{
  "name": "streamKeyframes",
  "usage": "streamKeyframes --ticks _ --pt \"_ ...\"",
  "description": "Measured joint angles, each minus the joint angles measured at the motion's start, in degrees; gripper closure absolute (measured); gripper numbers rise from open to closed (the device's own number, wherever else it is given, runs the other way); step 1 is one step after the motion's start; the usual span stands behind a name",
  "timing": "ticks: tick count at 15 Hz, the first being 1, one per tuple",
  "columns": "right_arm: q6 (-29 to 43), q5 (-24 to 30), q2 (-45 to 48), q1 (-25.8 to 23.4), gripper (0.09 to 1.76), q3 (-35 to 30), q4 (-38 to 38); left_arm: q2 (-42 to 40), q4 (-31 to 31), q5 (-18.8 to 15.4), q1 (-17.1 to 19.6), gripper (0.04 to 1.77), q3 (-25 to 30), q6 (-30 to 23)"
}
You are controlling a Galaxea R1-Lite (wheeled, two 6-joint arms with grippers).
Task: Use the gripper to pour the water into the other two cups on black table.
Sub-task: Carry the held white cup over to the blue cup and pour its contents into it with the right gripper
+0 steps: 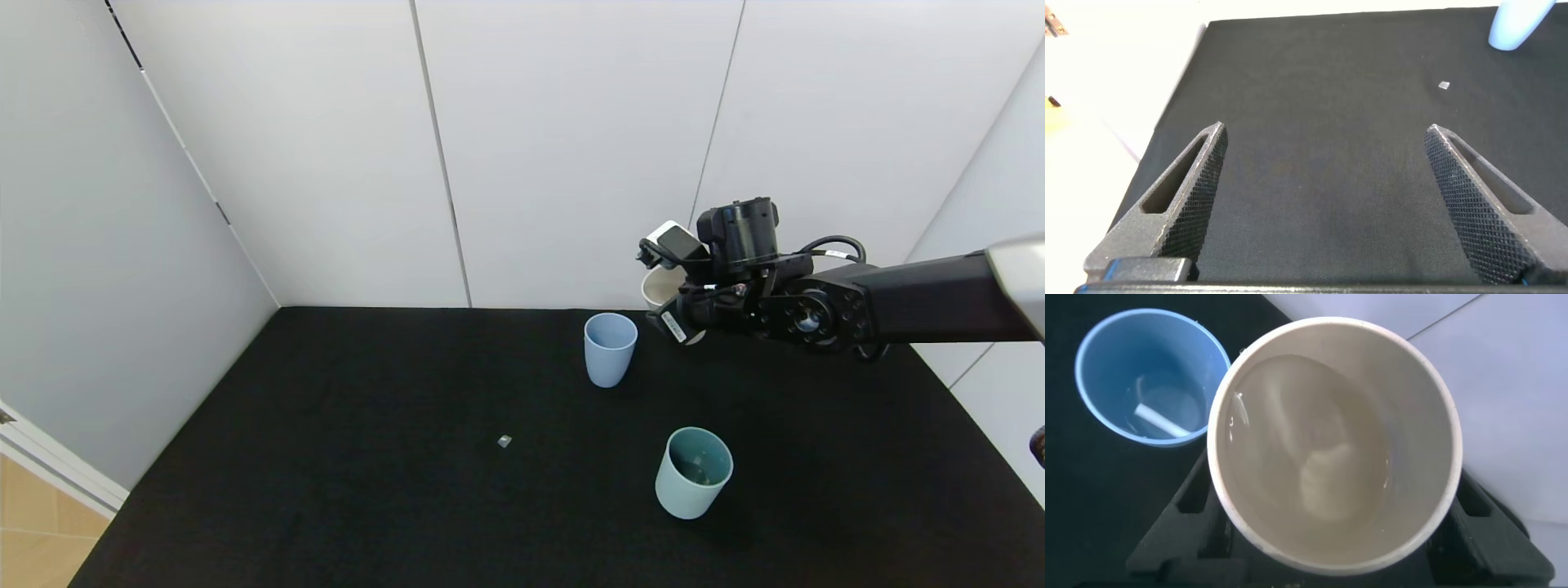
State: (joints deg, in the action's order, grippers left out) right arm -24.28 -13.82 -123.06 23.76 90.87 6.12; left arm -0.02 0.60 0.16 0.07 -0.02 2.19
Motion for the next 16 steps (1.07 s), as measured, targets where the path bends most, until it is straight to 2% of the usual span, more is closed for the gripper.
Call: streamKeyframes --ticks 4,7,16 --pt "-3.1 -0.1 -0.3 0.6 0.57 1.1 -2.2 0.0 0.0 0.0 0.0 0.09 0.0 0.0" --pt "-5.4 -3.1 -0.9 1.4 0.57 2.8 -3.0 0.0 0.0 0.0 0.0 0.09 0.0 0.0" --pt "-11.7 -5.8 -3.2 3.3 0.57 5.2 -3.1 0.0 0.0 0.0 0.0 0.09 0.0 0.0"
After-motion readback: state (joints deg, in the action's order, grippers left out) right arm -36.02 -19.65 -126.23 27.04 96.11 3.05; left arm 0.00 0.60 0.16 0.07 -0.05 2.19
